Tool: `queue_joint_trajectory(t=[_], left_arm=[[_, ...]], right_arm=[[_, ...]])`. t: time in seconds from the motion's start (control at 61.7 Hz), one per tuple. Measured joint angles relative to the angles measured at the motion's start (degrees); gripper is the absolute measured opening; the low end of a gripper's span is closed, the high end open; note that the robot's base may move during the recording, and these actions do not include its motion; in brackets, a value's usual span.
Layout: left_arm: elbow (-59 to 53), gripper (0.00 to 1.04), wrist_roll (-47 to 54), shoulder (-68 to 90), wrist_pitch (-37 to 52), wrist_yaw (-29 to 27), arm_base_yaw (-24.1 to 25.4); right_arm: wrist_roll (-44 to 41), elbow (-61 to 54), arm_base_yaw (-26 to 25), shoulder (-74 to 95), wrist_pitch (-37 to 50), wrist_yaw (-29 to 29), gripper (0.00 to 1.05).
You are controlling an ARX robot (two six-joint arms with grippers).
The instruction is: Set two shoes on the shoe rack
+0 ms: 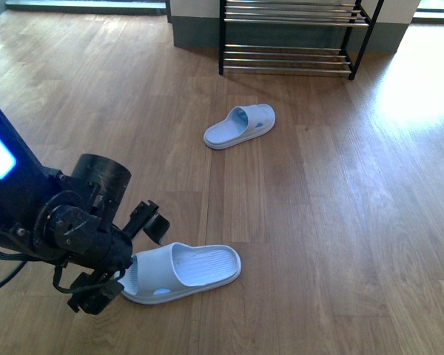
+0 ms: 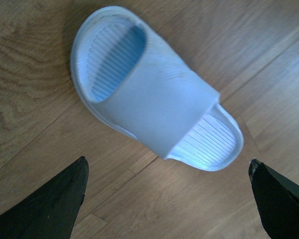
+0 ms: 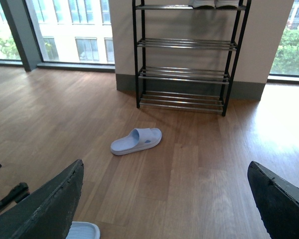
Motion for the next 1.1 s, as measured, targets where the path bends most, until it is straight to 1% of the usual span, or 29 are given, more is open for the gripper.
queue_joint_trajectory(t=[0.081,0.162,0.243,0.34,0.567,0.745,0.923,1.069,1.102], left_arm=[[2.67,0.95,-1.14,2.97,-0.94,0.74,-0.02],[5.62,0.95,-2.62,5.40,-1.03,2.69,-0.37],[9.51,0.95,-5.20,7.52,-0.74,5.31,-1.79],[12.66,0.95,-7.04,10.38,-2.45,5.40,-2.84],[16.31,0.95,-8.92,15.69,-4.15,4.70,-2.97],[16.92,0.95,-7.76,16.46,-8.66,0.92,-2.73],[19.34,0.95,-0.31,16.48,-14.75,-5.18,-1.60],[20.33,0.95,6.03,16.57,-15.04,-9.38,-0.17],[20.39,0.95,6.93,16.61,-15.02,-9.55,0.02]], right_arm=[[0.00,0.00,0.00,0.00,0.00,0.00,0.95],[0.00,0.00,0.00,0.00,0.00,0.00,0.95],[0.00,0.00,0.00,0.00,0.00,0.00,0.95],[0.00,0.00,0.00,0.00,0.00,0.00,0.95],[-0.02,0.00,0.00,0.00,0.00,0.00,0.95],[0.00,0.00,0.00,0.00,0.00,0.00,0.95],[-0.02,0.00,0.00,0.00,0.00,0.02,0.95],[-0.02,0.00,0.00,0.00,0.00,0.02,0.95],[0.00,0.00,0.00,0.00,0.00,0.00,0.95]])
